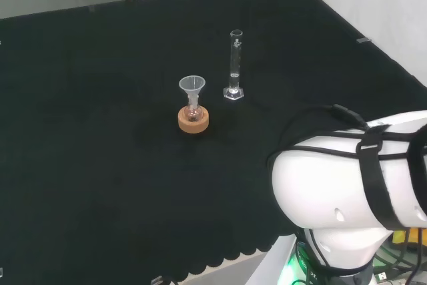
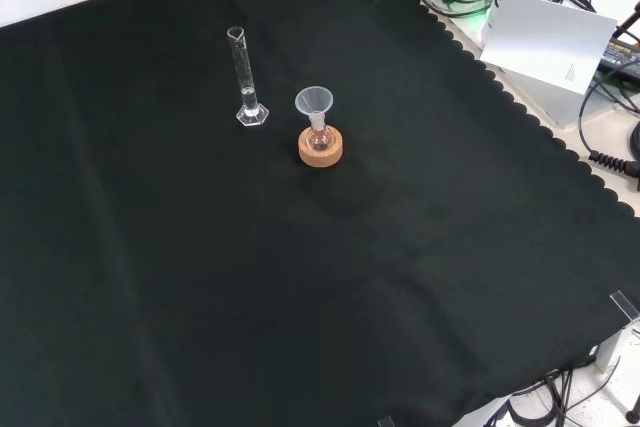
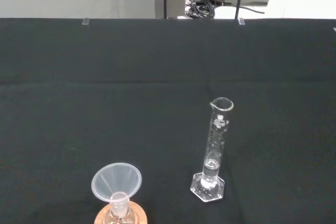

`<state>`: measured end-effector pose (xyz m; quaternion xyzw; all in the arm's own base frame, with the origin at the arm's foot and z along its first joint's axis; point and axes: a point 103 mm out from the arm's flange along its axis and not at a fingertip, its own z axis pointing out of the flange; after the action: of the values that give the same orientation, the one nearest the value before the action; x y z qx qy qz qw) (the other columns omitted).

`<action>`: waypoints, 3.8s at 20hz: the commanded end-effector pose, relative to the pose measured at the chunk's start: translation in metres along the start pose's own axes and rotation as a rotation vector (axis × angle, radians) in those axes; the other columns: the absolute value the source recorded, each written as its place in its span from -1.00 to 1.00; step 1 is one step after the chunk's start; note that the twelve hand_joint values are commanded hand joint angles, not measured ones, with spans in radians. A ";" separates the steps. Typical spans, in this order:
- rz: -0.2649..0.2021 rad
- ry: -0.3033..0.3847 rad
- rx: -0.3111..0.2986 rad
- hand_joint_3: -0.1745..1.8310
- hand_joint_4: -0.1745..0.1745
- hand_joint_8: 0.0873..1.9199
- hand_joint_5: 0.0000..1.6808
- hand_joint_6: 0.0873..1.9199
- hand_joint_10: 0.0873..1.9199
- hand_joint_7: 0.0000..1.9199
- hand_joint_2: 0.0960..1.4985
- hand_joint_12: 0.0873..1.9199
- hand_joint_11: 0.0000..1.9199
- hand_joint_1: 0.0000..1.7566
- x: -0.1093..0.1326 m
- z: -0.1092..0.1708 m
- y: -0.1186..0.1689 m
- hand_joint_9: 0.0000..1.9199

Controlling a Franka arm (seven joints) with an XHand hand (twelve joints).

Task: Pick up the graduated cylinder.

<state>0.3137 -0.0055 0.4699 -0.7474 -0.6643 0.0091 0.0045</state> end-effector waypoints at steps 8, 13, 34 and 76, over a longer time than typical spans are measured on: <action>0.056 0.099 -0.024 -0.52 -0.18 -0.51 -0.69 -1.00 -0.34 -0.90 0.57 0.42 -0.97 -0.87 -0.048 0.066 0.042 -0.74; 0.051 0.126 -0.014 -0.54 -0.20 -0.47 -0.65 -1.00 -0.33 -0.87 0.54 0.42 -0.94 -0.80 -0.066 0.101 0.081 -0.70; 0.009 0.271 -0.023 -0.58 -0.27 -0.33 -0.57 -1.00 -0.33 -0.83 0.31 0.42 -0.89 -0.45 -0.106 0.221 0.162 -0.59; -0.190 0.679 0.002 -0.26 -0.28 -0.36 -0.34 -1.00 -0.44 -0.65 -0.19 0.37 -0.76 -0.01 -0.104 0.330 0.161 -0.43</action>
<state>0.4528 -0.1349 0.1621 -0.6753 -0.6728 -0.2247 0.2021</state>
